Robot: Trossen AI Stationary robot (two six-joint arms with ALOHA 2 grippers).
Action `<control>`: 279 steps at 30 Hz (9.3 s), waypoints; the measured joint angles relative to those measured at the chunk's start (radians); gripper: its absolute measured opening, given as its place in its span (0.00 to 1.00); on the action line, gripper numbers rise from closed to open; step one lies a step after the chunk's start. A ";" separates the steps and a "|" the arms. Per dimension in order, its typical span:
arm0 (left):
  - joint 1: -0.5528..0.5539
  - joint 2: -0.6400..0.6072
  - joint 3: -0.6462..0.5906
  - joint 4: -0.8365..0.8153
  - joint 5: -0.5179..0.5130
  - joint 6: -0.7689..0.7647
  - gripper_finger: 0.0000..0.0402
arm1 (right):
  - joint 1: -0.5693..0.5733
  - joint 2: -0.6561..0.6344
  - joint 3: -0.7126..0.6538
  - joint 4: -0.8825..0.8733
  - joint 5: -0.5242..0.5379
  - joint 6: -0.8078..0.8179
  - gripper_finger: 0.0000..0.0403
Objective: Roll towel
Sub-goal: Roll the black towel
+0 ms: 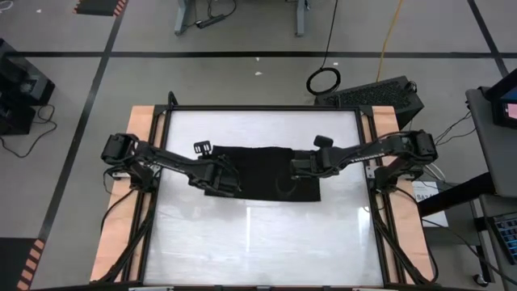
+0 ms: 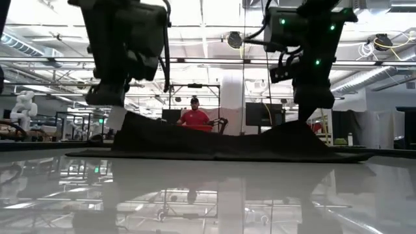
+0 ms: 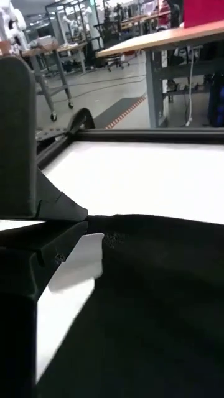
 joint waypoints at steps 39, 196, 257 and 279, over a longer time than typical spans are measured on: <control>-0.084 0.000 -0.068 0.251 0.259 0.093 0.49 | -0.087 0.000 -0.044 0.331 -0.185 -0.142 0.25; 0.038 0.021 -0.132 0.483 0.561 0.176 0.49 | 0.258 -0.035 -0.339 0.641 -0.328 0.289 0.25; -0.029 0.030 -0.062 0.644 0.542 0.239 0.49 | 0.369 0.113 -0.131 0.747 -0.255 0.063 0.25; 0.042 0.170 -0.069 0.752 0.350 0.419 0.49 | 0.380 0.209 -0.135 0.836 -0.345 0.189 0.25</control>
